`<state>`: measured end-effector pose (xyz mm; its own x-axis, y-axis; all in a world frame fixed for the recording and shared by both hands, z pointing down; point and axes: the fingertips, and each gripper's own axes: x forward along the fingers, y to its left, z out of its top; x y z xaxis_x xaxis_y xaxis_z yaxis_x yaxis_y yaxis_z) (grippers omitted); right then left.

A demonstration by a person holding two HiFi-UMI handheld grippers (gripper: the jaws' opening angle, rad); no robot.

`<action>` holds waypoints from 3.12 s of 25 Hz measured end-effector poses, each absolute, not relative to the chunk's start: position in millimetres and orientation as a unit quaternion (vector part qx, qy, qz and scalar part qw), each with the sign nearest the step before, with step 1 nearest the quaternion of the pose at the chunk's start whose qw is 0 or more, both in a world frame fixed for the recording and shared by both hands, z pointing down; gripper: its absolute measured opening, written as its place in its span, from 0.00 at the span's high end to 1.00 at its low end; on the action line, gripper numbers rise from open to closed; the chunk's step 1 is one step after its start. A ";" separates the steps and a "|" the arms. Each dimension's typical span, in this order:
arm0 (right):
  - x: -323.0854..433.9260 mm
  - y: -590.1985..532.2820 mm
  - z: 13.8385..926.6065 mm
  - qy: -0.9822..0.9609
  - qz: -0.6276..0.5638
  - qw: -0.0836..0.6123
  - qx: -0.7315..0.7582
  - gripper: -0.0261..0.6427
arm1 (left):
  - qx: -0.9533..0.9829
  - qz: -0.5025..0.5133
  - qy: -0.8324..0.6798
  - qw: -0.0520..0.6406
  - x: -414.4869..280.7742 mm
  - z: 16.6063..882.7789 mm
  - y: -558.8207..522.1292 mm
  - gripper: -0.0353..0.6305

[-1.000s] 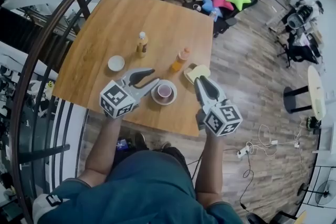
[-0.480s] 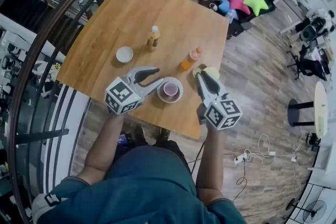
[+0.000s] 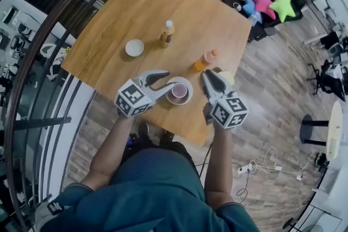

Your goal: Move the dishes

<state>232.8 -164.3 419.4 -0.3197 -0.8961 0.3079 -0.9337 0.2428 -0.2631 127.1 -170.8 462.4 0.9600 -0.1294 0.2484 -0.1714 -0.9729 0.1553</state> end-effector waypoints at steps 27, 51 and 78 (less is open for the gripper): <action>246.8 -177.7 528.3 -0.799 0.291 0.088 0.518 0.88 | 0.963 0.206 -0.108 0.138 172.8 592.4 -160.2 0.57; 245.9 -162.5 645.0 -0.784 0.373 0.151 0.474 0.88 | 0.935 0.309 -0.129 0.114 196.0 690.7 -145.9 0.34; 231.9 -148.8 691.2 -0.767 0.450 0.154 0.432 0.88 | 0.950 0.256 -0.146 0.103 186.5 654.7 -154.0 0.42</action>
<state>231.9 -148.8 691.2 -0.5796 -0.5230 0.6249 -0.8007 0.2230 -0.5561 186.5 -154.0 654.7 0.8266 -0.2256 0.5156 -0.3307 -0.9360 0.1204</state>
